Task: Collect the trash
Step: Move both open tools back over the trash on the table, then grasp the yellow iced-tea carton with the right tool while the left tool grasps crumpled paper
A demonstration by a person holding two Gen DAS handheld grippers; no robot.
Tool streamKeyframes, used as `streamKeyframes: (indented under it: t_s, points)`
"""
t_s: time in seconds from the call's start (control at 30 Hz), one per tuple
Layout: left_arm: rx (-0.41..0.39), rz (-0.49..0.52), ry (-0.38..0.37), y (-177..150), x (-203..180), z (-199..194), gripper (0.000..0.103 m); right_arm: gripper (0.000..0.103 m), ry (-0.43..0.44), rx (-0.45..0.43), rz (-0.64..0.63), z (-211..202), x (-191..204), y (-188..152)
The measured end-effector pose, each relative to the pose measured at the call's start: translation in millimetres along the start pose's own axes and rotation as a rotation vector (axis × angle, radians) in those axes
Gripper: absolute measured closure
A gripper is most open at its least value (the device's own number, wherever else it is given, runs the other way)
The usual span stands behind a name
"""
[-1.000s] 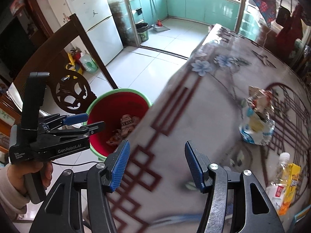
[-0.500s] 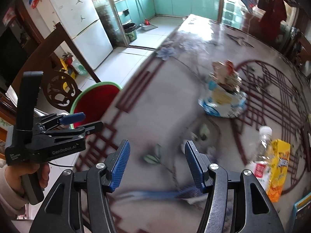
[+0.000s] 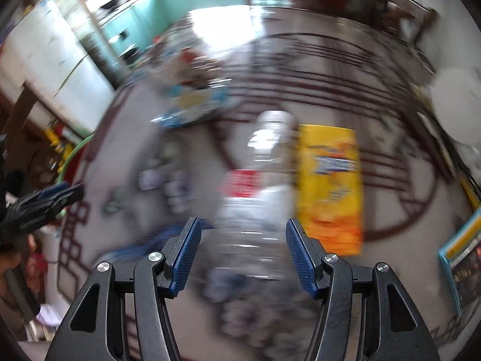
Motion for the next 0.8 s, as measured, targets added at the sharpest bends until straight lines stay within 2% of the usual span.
streamKeyframes:
  t_s: [0.2, 0.6, 0.63, 0.8]
  points:
    - [0.002, 0.03, -0.019, 1.5, -32.5, 0.6, 0.034, 0.045, -0.074, -0.006, 0.05, 2.6, -45.6, 10.9]
    - [0.001, 0.121, -0.07, 21.0, -101.5, 0.8, 0.03, 0.045, -0.002, 0.054, 0.094, 32.1, -63.6, 10.6]
    - [0.008, 0.125, -0.085, 23.5, -108.2, 2.4, 0.03, 0.042, 0.012, 0.059, 0.098, 35.0, -64.8, 11.1]
    - [0.02, 0.149, -0.121, 34.1, -133.0, 7.8, 0.03, 0.041, 0.018, 0.095, 0.109, 52.7, -68.6, 12.4]
Point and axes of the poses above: each gripper's, at about its wrist camera, not at the fingertips, and z roughly the way its jaws point, x to its left, y to its top, the point moved 4 cm from there along z, roughly the way its jaws point, and after that the axes turned 8 degrees about x, right-handed, at the moved point
